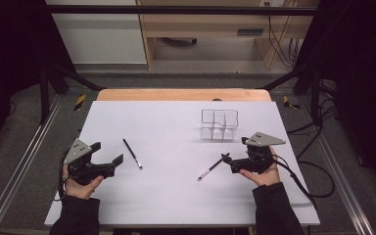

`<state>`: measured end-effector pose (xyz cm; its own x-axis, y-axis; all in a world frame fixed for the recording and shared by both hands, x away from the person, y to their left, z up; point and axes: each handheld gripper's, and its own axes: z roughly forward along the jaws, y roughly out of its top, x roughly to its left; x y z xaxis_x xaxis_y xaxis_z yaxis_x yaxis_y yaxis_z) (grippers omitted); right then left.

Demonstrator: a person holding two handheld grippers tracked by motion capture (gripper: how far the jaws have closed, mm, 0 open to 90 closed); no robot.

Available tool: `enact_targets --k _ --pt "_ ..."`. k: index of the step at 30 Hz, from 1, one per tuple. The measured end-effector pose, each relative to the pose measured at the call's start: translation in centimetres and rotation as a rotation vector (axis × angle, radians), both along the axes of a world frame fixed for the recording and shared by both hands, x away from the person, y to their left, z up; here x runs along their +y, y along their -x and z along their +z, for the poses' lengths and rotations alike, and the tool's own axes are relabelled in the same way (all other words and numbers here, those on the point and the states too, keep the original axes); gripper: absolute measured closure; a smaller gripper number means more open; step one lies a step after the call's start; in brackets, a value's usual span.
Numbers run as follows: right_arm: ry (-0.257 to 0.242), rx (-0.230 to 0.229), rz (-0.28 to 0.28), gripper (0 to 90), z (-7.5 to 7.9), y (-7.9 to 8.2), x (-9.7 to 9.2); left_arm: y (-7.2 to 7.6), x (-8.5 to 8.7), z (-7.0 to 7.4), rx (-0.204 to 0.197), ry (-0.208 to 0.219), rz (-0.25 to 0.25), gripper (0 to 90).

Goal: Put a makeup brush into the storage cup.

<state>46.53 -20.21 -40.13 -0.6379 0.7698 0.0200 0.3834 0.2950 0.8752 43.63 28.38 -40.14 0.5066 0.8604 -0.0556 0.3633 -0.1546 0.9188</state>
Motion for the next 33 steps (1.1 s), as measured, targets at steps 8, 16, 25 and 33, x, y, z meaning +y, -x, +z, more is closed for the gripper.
enact_targets --k 8,16,25,33 --pt "0.060 0.030 0.044 6.5 -1.1 -0.4 1.6 0.0 -0.3 -0.2 0.005 -0.013 -0.006 3.6" --pt "0.101 0.053 0.072 7.4 -2.1 -0.7 2.5 -0.1 -0.4 -0.4 0.011 -0.020 -0.010 3.6" --pt "0.141 0.086 0.094 7.6 -3.3 -1.3 3.3 -0.1 -0.5 -0.4 0.011 -0.020 -0.011 3.7" --pt "0.163 0.099 0.115 8.3 -4.0 -1.7 3.6 -0.1 -0.5 -0.4 0.013 -0.024 -0.012 3.7"
